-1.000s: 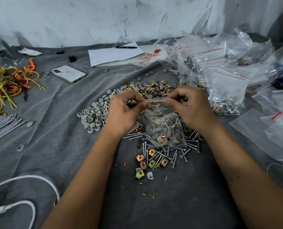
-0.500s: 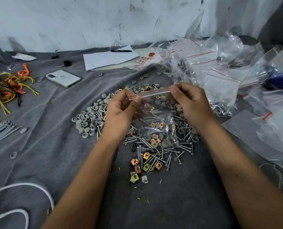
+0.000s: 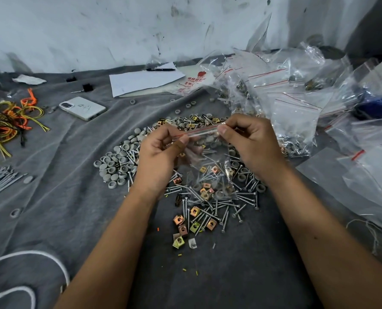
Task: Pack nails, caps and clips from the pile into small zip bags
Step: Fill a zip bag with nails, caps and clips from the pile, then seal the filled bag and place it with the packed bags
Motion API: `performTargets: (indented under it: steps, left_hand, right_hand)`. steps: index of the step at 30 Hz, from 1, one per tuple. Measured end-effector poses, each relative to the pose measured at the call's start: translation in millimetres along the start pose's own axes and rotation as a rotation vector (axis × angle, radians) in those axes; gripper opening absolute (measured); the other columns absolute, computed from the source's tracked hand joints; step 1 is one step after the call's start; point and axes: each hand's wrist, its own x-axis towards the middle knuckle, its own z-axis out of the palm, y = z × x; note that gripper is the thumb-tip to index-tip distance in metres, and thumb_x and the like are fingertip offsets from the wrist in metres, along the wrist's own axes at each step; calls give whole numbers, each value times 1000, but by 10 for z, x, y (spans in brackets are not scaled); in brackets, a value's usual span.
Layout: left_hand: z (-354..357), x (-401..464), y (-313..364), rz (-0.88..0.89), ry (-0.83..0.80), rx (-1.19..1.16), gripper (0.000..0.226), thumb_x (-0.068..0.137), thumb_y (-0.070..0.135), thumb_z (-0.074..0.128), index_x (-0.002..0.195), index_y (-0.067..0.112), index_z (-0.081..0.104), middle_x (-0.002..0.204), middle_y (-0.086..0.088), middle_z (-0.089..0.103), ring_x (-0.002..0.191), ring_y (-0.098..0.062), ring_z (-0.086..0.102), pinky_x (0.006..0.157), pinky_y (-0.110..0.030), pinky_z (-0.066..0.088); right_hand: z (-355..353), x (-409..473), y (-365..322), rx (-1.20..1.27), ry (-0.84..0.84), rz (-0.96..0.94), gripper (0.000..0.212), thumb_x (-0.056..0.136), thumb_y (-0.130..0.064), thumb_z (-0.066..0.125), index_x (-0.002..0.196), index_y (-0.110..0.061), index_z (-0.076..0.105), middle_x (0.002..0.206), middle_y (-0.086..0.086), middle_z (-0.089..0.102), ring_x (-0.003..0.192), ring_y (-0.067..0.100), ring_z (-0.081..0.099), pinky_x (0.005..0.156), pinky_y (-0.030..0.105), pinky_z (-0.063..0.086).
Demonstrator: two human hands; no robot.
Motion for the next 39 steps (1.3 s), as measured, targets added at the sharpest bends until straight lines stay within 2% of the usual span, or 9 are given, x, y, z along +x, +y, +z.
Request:
performTargets:
  steps: [5,8,12,17,21,23,27,33,39]
  left_hand:
    - [-10,15,-45,-29,6,17,14,103,4,58,105,-10,61,97,-17,78,76,-26,76,52,-24,54]
    - [27,15,-72,-25,3,74,7,99,6,66,98,3,72,90,-16,78,76,-29,76,51,-24,54]
    - [17,22,-79,3,30,99,18,94,3,72,86,19,78,79,-10,77,69,-22,74,56,-28,57]
    - [17,15,-65,20,76,68,4,90,9,74,88,10,77,78,-14,77,67,-26,76,53,-28,57]
    - [-15,11,-26,21,215,-11,2,88,16,77,89,15,78,81,-6,77,69,-18,72,58,-29,58]
    - [-12,14,10,-11,246,-70,13,85,22,77,94,12,77,87,-9,77,74,-21,72,65,-34,60]
    - [53,-33,40,-69,181,-42,38,93,36,73,124,17,65,113,-8,77,98,-27,77,80,-40,65]
    - [304,-54,107,91,65,428,48,98,50,58,139,27,53,133,15,60,122,-2,60,98,-30,56]
    - [1268,434,203,329,-266,934,55,104,53,45,146,20,54,154,-1,49,141,-18,42,112,-33,34]
  right_hand:
    - [62,-10,10,-30,-47,56,10,99,-16,67,96,-12,76,87,5,75,82,23,71,69,38,60]
    - [131,-30,-9,-83,-89,4,12,98,-12,68,99,-4,77,89,10,75,84,32,71,75,54,58]
    - [157,-36,-34,-101,-88,-21,10,95,-9,70,92,-2,76,79,12,71,76,35,66,66,53,53]
    - [193,-65,-66,-24,-95,68,13,96,-26,69,100,-16,76,85,4,75,76,23,72,60,36,57]
    - [111,-52,-47,-81,-297,213,29,90,-44,66,97,-17,74,91,8,75,84,34,71,76,55,57]
    - [120,-59,-27,-196,-381,166,13,94,-34,70,92,-23,76,88,-1,77,81,21,73,76,45,60]
    - [87,-32,-6,-74,-82,144,14,98,-21,68,92,-11,76,79,2,76,70,15,74,61,29,60]
    - [-433,182,-88,-25,331,194,17,99,-15,66,85,-18,75,68,-4,74,59,6,67,57,20,54]
    - [-1208,566,200,-709,562,420,26,81,-36,85,77,-14,71,72,-3,71,71,13,70,67,28,51]
